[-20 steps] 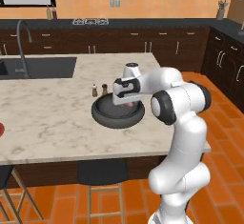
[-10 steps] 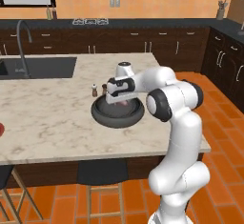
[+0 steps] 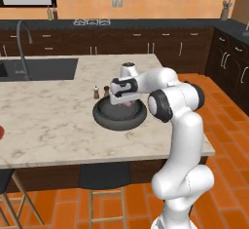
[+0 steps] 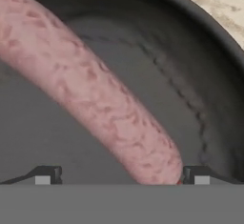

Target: Place one bun and one sausage from the bowl on each plate.

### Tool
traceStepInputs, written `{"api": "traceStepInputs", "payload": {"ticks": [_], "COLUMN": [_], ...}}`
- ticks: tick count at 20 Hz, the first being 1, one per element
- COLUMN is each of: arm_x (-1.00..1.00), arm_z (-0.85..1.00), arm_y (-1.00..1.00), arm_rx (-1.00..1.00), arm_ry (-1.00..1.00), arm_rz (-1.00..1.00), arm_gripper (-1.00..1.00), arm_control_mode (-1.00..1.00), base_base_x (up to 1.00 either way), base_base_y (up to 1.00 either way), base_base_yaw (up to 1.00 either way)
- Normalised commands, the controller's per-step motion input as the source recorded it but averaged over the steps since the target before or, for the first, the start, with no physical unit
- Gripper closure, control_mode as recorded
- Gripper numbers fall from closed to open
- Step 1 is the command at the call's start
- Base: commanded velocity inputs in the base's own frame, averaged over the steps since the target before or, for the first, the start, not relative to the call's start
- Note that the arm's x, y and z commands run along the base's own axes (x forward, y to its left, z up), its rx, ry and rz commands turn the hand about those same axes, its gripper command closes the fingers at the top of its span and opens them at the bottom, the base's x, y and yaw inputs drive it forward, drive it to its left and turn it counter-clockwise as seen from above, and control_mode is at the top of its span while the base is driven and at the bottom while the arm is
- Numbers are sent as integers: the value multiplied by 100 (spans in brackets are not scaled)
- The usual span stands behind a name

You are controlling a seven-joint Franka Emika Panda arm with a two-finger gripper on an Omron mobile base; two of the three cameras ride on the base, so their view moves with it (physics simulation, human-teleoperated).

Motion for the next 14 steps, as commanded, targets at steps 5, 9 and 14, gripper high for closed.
{"api": "traceStepInputs", "payload": {"ticks": [5,9,14], "arm_x": [7,1,0], "arm_z": [-65,-60,-19], "arm_y": [3,16,17], "arm_rx": [0,0,0], "arm_ry": [0,0,0], "arm_rz": [0,2,1], "arm_gripper": [-100,-100,100], "arm_control_mode": [-100,-100,-100], "base_base_x": [0,0,0], "base_base_y": [0,0,0], "base_base_yaw": [0,0,0]}}
